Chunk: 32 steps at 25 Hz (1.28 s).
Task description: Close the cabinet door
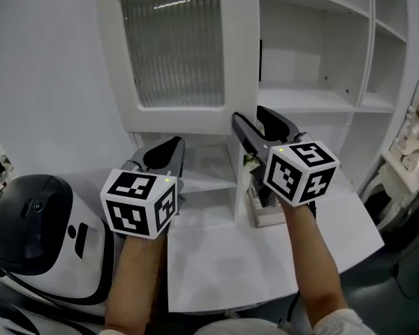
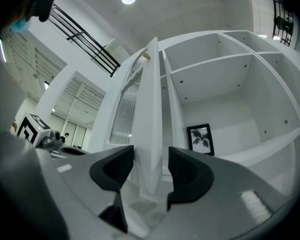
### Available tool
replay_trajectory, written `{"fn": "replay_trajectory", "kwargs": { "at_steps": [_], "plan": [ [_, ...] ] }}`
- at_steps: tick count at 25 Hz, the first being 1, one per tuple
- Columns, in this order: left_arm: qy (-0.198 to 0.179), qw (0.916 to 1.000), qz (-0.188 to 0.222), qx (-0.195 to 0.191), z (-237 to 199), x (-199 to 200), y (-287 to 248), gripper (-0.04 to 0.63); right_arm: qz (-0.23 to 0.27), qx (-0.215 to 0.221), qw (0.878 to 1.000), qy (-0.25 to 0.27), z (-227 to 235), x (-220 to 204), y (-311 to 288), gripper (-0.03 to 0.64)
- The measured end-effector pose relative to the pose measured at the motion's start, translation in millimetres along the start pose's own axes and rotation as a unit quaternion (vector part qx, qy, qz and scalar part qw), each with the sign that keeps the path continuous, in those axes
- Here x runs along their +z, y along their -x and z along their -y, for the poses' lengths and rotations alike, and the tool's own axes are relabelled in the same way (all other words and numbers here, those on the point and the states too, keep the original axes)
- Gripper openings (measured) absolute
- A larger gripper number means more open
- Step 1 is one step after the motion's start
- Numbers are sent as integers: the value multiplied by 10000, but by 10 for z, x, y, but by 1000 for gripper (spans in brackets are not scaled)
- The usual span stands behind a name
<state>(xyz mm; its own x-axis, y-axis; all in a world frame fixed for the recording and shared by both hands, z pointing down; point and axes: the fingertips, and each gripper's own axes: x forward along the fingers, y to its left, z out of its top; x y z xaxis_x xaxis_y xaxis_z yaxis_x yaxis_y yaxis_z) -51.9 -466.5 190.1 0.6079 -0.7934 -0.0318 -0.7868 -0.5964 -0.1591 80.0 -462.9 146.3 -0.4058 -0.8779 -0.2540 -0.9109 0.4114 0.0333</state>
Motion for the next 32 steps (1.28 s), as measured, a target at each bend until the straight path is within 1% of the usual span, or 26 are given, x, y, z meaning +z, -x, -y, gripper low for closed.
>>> {"fn": "replay_trajectory", "kwargs": {
  "at_steps": [10, 15, 32],
  "plan": [
    [42, 9998, 108, 140, -146, 27, -169, 0, -19, -3, 10000, -4, 183, -66, -211, 229],
    [40, 9998, 138, 121, -161, 31, -263, 0, -5, 16, 10000, 18, 250, -91, -315, 229],
    [20, 9997, 106, 220, -333, 10, -455, 0, -18, -34, 9999, 105, 403, -154, -554, 229]
  ]
}}
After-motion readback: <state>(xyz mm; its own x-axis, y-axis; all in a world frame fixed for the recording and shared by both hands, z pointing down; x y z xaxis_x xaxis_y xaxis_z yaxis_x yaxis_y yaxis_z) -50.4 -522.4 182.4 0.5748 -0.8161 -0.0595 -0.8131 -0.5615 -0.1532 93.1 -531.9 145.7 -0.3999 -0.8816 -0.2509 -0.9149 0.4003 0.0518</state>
